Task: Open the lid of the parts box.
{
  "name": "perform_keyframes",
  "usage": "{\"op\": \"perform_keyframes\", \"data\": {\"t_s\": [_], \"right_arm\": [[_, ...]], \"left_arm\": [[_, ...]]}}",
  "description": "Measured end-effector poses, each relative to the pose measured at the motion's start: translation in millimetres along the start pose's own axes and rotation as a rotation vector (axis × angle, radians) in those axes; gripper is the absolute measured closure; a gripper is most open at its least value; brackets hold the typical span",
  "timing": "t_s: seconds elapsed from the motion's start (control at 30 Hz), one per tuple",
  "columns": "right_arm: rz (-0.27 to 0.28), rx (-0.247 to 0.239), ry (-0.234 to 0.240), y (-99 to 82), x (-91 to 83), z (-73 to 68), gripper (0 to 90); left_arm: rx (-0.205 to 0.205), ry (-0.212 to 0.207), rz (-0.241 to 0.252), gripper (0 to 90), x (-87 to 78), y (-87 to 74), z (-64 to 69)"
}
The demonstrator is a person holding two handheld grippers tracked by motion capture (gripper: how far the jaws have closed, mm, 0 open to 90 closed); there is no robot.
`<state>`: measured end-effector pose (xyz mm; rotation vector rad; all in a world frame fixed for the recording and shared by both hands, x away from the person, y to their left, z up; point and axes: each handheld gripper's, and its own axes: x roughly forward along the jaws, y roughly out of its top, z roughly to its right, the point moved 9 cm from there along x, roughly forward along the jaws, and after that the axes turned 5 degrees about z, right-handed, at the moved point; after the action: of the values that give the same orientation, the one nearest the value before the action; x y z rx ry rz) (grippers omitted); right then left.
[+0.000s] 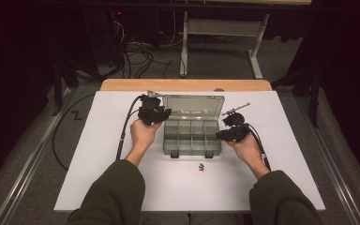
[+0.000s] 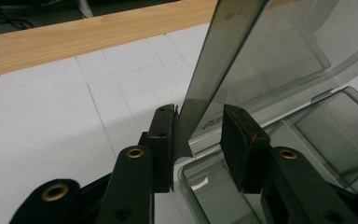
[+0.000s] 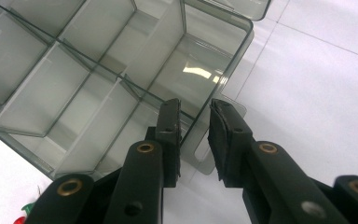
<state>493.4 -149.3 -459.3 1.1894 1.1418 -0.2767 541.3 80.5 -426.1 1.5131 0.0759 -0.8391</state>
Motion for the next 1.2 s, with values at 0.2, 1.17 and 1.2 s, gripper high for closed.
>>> {"op": "perform_keyframes", "data": {"t_s": [0.2,1.17,1.2], "right_arm": [[-0.002,-0.005,0.001,-0.1,-0.1,0.0,76.1],[-0.005,-0.023,-0.003,0.0,0.0,-0.3,76.0],[-0.003,-0.023,-0.003,0.0,0.1,-0.4,76.0]], "left_arm": [[-0.013,0.007,-0.017,67.9,8.5,-3.7,-4.1],[-0.056,0.047,-0.106,71.8,40.1,-22.3,-18.2],[-0.055,0.045,-0.113,71.8,40.9,-24.0,-18.5]]}}
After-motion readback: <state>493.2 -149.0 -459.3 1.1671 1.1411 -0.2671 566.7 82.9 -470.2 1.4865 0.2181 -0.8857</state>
